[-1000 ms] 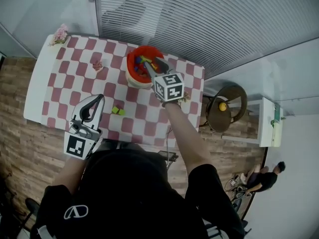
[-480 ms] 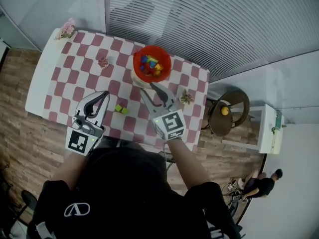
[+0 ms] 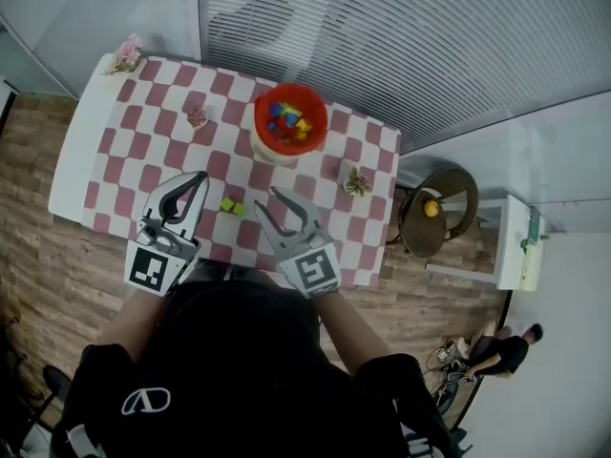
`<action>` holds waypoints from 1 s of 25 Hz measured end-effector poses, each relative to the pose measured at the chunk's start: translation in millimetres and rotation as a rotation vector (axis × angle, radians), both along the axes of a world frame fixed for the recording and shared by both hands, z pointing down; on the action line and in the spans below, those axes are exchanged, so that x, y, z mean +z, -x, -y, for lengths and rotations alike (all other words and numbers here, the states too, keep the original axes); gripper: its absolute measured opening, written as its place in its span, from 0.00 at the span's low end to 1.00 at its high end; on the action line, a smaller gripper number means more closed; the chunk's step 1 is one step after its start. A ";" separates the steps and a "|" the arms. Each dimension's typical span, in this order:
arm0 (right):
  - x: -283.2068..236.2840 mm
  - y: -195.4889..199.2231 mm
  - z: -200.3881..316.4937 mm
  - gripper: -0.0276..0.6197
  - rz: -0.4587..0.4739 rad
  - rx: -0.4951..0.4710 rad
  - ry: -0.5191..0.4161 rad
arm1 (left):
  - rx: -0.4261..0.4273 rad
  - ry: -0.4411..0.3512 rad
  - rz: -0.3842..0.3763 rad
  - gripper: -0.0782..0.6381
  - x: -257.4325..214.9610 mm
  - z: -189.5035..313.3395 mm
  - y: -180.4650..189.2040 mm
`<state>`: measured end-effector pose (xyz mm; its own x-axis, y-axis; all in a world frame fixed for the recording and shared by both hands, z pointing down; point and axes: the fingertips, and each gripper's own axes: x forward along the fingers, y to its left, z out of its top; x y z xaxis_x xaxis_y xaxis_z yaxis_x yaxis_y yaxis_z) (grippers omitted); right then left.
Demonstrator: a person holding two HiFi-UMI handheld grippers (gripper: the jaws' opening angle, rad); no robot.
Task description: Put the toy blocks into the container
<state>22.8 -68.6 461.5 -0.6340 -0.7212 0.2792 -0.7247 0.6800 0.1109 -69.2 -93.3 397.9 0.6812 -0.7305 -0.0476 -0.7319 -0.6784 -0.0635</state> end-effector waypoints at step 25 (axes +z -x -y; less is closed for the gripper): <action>234.4 30.0 -11.7 0.35 -0.480 -0.275 0.455 | -0.033 0.009 0.012 0.12 6.1 -10.6 21.8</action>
